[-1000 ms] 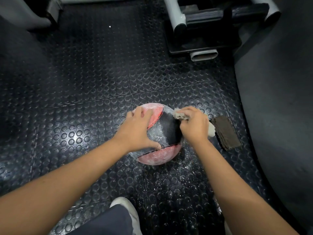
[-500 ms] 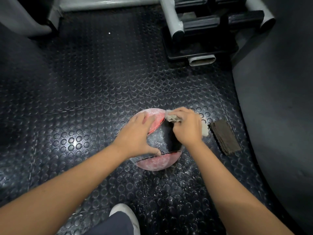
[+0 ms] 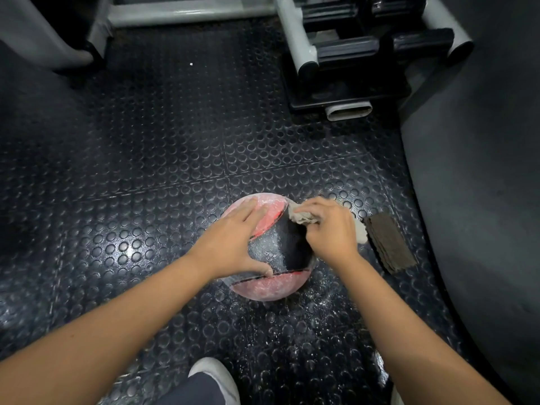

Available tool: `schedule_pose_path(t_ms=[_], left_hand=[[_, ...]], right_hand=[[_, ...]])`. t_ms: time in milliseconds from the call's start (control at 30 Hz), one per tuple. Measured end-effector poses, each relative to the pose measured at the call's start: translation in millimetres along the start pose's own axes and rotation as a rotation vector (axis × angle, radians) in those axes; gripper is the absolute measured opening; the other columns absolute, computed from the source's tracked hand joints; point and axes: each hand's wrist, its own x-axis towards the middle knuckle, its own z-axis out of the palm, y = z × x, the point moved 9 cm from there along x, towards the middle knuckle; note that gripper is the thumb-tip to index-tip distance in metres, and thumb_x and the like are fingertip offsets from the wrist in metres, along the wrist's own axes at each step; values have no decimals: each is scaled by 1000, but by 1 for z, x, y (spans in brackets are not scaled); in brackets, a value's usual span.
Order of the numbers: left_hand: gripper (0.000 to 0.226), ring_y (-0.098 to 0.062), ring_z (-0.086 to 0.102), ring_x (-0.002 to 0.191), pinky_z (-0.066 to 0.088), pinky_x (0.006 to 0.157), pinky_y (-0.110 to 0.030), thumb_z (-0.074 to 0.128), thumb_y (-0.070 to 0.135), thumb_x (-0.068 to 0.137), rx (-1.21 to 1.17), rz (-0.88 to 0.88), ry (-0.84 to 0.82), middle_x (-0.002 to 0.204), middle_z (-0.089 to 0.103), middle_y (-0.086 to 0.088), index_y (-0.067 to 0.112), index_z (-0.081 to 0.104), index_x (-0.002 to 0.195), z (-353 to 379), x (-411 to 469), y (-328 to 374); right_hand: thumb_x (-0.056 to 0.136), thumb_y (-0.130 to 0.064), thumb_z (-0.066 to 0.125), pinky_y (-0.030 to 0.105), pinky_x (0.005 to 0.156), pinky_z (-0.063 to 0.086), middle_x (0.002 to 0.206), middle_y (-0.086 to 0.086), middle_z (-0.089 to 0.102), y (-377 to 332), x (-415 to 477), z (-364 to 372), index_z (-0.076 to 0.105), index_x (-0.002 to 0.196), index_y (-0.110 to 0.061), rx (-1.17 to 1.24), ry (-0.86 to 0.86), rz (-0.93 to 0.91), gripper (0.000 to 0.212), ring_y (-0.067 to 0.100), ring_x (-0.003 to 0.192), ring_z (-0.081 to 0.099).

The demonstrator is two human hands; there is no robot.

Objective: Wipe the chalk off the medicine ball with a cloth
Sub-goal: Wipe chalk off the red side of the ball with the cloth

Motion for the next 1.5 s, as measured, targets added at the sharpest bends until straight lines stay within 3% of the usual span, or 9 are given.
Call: schedule_pose_path(t_ms=[167,333,533,700,800,900,1100,1300,1500], left_hand=[[123,-15,5,150,17,118,-30,73,71,64,31,31,2,164,-1,1,21,8,156,2,3,7],[122,-16,12,149,20,117,-30,75,69,62,7,15,10,164,5,0,20,15,155,-2,3,2],[123,-15,6,150,17,118,-31,73,72,62,31,23,5,164,3,0,20,13,156,3,4,6],[121,-16,14,149,22,116,-32,77,68,60,1,4,14,163,9,1,20,18,154,-3,2,-1],[122,-15,10,150,20,117,-31,76,69,61,1,18,6,163,6,1,21,14,155,0,1,2],[124,-15,6,150,15,118,-30,74,71,61,18,35,0,164,4,0,21,11,156,3,5,7],[122,-18,18,148,26,115,-34,78,68,59,-5,0,4,163,10,0,20,19,154,-3,5,1],[121,-15,8,150,14,117,-28,76,68,62,-2,11,6,164,4,1,21,15,155,1,6,7],[122,-18,20,147,28,114,-36,78,68,58,-13,-23,2,163,9,1,21,19,154,-4,9,-4]], right_hand=[[73,7,54,41,89,47,105,-10,71,18,23,2,77,97,-24,-88,-18,78,46,21,91,61],[69,10,53,38,86,44,102,-14,70,-12,8,2,77,93,-24,-31,-31,-35,48,21,89,59],[73,8,52,38,87,47,108,-9,70,17,26,2,76,99,-25,-113,-41,90,48,23,93,62],[72,10,52,40,84,47,106,-10,70,-11,18,5,77,96,-23,-20,-52,-10,48,22,87,59],[73,10,54,40,82,49,105,-10,71,12,6,-1,78,95,-23,-7,-38,59,46,17,77,56],[76,7,54,35,82,49,106,-9,71,23,20,1,77,98,-24,-64,-42,108,44,19,85,61],[70,11,52,40,84,48,105,-11,70,-13,4,2,77,96,-24,16,-24,0,50,21,86,60],[74,9,54,35,86,50,105,-9,71,19,9,-5,78,95,-22,-35,4,139,45,20,90,63],[69,15,55,46,83,50,101,-9,71,-16,-14,-3,78,93,-23,62,17,-12,51,22,88,61]])
